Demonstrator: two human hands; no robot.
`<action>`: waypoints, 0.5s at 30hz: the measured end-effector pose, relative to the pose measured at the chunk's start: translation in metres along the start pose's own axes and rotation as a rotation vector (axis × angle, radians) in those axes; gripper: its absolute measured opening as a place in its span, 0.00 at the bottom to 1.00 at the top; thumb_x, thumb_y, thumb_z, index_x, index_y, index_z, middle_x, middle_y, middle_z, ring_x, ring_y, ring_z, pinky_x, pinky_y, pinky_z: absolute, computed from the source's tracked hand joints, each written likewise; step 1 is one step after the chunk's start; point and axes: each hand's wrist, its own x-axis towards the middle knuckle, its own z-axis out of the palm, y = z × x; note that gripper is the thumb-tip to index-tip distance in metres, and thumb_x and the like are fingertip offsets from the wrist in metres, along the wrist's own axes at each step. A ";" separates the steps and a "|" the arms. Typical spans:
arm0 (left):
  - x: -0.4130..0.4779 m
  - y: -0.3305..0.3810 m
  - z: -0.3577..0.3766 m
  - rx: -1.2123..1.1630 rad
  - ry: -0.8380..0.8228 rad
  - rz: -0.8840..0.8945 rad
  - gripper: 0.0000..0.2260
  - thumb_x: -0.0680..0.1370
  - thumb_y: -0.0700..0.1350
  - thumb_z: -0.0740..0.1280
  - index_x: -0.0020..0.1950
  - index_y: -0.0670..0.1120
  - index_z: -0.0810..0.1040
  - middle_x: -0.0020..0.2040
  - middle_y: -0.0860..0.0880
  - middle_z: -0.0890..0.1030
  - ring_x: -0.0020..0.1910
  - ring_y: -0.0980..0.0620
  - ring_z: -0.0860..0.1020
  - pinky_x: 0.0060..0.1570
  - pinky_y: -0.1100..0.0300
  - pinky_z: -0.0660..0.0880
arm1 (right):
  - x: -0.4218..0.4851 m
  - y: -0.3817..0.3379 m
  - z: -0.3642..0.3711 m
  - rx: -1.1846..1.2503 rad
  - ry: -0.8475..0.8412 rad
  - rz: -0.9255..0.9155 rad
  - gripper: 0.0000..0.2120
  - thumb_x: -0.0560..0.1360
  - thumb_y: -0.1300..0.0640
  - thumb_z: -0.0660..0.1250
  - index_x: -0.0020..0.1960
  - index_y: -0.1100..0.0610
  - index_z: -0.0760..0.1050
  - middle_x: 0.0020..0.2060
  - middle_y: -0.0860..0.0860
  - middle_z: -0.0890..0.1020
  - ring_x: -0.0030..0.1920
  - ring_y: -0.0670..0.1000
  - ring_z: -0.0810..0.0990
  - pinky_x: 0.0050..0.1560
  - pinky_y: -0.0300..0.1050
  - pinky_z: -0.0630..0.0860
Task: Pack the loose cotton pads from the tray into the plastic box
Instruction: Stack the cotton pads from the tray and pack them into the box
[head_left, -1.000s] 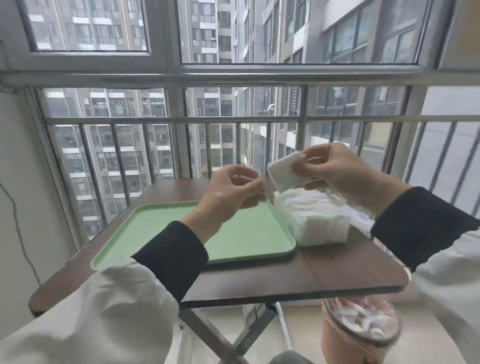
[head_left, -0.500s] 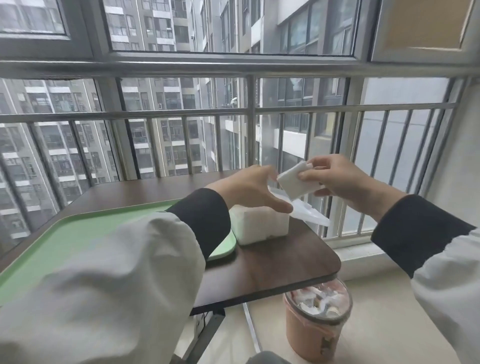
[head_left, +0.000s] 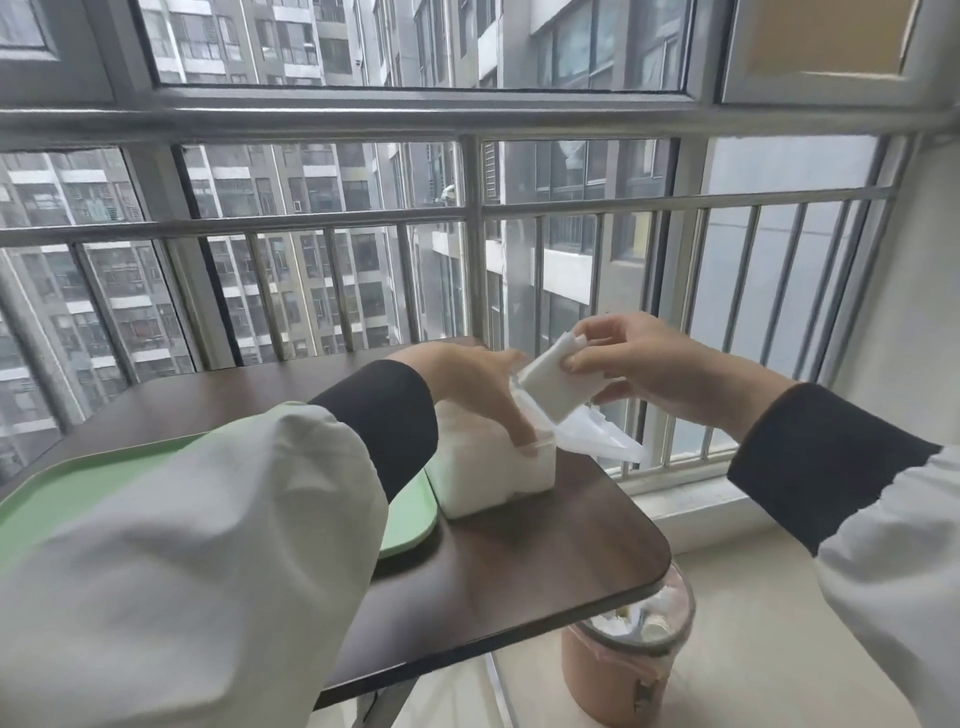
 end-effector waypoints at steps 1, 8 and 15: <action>0.001 0.003 -0.002 0.026 -0.016 -0.024 0.57 0.48 0.72 0.73 0.75 0.59 0.60 0.69 0.49 0.70 0.66 0.42 0.71 0.65 0.43 0.71 | 0.000 -0.002 0.000 0.003 -0.031 -0.004 0.05 0.75 0.59 0.72 0.50 0.54 0.81 0.51 0.56 0.82 0.58 0.59 0.80 0.57 0.52 0.79; 0.008 0.011 0.000 0.034 -0.132 -0.091 0.59 0.51 0.72 0.75 0.78 0.59 0.57 0.70 0.49 0.72 0.67 0.40 0.71 0.68 0.43 0.70 | 0.000 -0.016 0.002 0.019 -0.160 -0.047 0.07 0.67 0.59 0.71 0.45 0.55 0.78 0.42 0.51 0.83 0.50 0.54 0.82 0.53 0.49 0.81; 0.004 0.008 0.005 0.148 -0.033 -0.021 0.62 0.51 0.78 0.66 0.80 0.53 0.53 0.69 0.47 0.69 0.69 0.39 0.68 0.68 0.41 0.69 | 0.001 -0.023 0.014 -0.128 -0.160 -0.077 0.06 0.74 0.66 0.69 0.46 0.56 0.77 0.40 0.51 0.83 0.45 0.50 0.83 0.49 0.48 0.81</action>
